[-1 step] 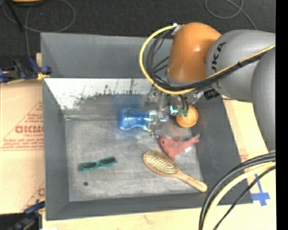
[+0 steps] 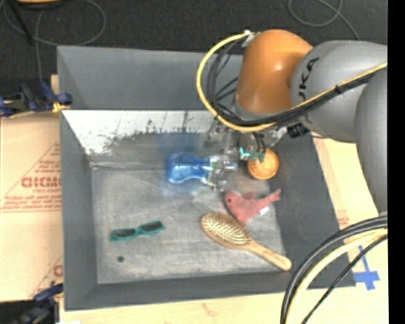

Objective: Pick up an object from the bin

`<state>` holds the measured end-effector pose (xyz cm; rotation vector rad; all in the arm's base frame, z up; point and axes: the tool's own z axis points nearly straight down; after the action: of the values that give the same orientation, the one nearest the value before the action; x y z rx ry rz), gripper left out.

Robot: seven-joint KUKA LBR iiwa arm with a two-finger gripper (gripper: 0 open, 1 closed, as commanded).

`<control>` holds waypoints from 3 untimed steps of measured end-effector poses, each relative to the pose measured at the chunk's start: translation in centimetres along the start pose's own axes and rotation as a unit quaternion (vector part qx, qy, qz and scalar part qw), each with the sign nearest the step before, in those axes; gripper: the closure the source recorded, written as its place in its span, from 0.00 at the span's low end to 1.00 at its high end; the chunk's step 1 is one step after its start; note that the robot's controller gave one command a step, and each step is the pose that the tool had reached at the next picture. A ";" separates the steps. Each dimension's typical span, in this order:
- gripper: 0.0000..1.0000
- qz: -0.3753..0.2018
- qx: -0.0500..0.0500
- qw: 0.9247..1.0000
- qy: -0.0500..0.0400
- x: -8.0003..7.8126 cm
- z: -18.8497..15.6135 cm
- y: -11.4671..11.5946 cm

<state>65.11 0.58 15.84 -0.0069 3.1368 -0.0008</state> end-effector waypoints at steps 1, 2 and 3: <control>0.00 0.000 0.000 1.000 0.000 0.0 0.0 0.0; 0.00 -0.055 0.000 0.998 0.002 1.8 2.8 0.1; 0.00 -0.124 0.000 0.992 -0.001 1.0 5.6 -0.9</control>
Offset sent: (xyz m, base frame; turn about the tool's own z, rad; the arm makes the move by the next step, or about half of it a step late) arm -0.0369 0.0022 -0.0345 -0.2563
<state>64.12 -0.33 10.26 -0.3946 3.1096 -0.0022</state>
